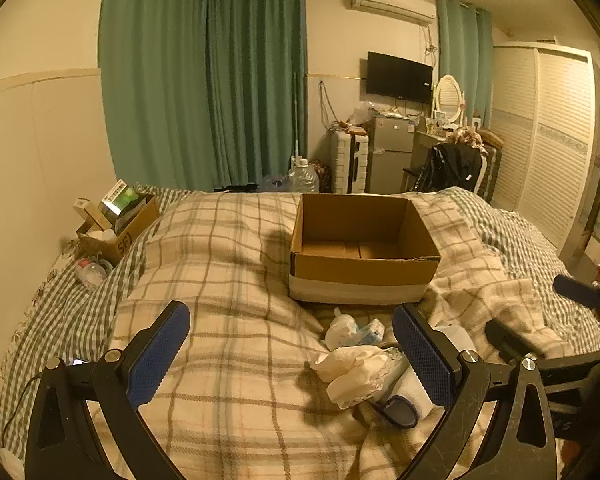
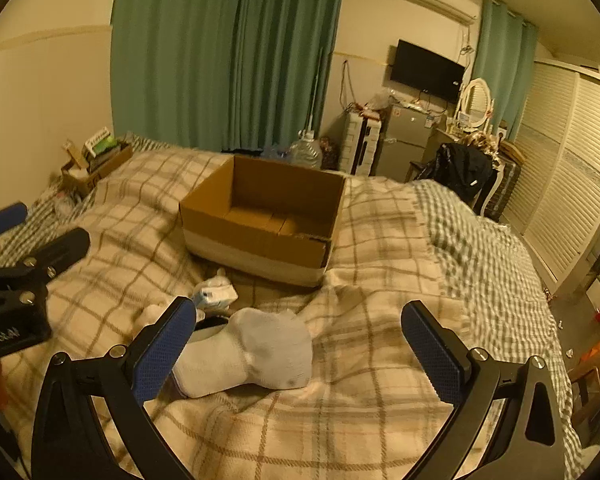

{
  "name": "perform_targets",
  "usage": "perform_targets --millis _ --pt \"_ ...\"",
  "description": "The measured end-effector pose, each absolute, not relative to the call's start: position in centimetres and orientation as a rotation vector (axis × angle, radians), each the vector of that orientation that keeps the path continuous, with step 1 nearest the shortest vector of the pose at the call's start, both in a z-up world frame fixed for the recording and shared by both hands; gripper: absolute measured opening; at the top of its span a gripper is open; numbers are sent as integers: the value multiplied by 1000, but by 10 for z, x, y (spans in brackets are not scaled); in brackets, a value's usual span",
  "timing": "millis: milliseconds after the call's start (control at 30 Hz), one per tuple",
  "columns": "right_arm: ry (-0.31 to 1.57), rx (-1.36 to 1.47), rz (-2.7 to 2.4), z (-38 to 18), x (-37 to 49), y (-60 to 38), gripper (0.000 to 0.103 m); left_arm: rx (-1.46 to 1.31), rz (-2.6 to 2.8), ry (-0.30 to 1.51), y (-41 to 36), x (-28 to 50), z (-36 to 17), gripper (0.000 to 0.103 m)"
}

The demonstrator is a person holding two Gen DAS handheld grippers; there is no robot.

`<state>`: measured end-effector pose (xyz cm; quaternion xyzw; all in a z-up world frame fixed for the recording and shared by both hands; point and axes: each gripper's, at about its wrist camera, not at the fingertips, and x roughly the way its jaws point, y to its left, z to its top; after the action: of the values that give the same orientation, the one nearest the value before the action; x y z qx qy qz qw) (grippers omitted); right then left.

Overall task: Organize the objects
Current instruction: 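Move both tools toward the white items in front of the cardboard box, then grasp the white mesh sock with the right tool while the left tool grasps the white cloth, then carry the sock and cloth over the box and open both tools to drop them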

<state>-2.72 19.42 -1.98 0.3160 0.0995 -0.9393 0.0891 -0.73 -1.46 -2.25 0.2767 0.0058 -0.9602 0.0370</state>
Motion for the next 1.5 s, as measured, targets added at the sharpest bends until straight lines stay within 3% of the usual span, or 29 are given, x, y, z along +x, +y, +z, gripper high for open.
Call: perform_targets --millis 233,500,633,933,967,1067,1133,1167,1267,1500 --pt "289 1159 -2672 -75 -69 190 97 926 -2900 28 -20 -16 -44 103" --pt "107 1347 -2471 -119 -90 200 97 1101 -2849 8 -13 -40 -79 103" --pt "72 1303 -2446 -114 -82 204 73 1216 -2826 -15 -2 -54 -98 103" --pt "160 1090 -2660 -64 -67 241 69 1392 -2812 -53 25 -89 -130 102" --pt "142 1097 -2660 -66 -68 245 69 1425 -2818 -47 27 -92 -135 100" --pt "120 1118 -2641 -71 -72 247 69 1465 -2848 -37 31 -92 -142 74" --pt "127 1122 -2639 -72 -72 245 69 1488 -2884 -25 32 -89 -141 36" --pt "131 1117 -2641 -71 -71 244 69 1494 -2894 -33 33 -87 -140 31" --pt "138 1090 -2650 -65 -64 242 69 1452 -2906 -108 36 -77 -133 22" --pt "190 985 -2705 -28 -35 235 69 1289 -2972 -108 28 -52 -88 21"
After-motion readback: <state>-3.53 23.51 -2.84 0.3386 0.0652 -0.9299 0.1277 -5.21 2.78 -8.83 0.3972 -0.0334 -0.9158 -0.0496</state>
